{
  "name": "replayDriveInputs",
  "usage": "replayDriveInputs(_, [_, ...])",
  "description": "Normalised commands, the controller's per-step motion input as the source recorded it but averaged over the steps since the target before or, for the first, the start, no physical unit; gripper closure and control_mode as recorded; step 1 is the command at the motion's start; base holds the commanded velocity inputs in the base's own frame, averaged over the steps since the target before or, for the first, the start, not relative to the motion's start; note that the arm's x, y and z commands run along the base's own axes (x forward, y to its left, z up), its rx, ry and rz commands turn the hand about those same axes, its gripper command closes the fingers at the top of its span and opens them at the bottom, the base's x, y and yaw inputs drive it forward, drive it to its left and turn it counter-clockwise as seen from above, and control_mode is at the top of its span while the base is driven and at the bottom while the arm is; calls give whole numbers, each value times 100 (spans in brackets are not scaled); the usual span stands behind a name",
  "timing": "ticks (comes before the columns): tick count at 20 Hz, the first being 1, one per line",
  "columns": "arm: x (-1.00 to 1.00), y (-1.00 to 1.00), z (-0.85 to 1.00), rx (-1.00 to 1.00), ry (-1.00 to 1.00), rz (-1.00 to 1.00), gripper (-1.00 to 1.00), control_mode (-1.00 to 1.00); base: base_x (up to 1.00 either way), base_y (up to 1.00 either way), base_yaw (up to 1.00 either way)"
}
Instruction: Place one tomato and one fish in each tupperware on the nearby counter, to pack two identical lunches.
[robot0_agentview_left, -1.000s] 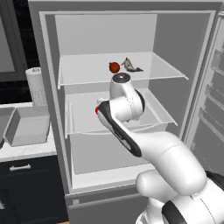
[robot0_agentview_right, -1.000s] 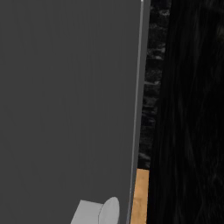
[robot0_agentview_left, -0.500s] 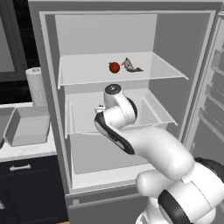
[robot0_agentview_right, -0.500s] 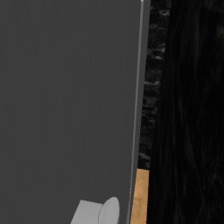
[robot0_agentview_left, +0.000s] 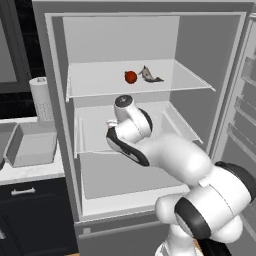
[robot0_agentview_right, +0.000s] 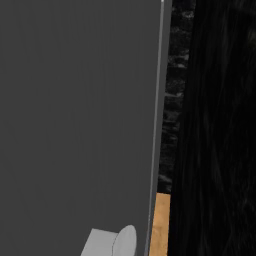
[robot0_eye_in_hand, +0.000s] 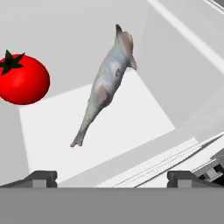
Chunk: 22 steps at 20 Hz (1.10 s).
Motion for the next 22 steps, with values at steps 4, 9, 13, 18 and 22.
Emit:
replayDriveInputs(4, [24, 0, -17, -8, -7, -3, -100, -100, 0, 0, 0])
replayDriveInputs(9, [31, -3, -3, 0, 3, -3, -100, -100, 0, 0, 0])
replayDriveInputs(13, [34, -6, -8, 0, 2, 0, -100, -100, 0, 0, 0])
replayDriveInputs(18, [26, 0, -24, -1, 0, 0, -100, -100, 0, 0, 0])
replayDriveInputs(22, [26, 0, -39, -4, 0, 0, -100, -100, 0, 0, 0])
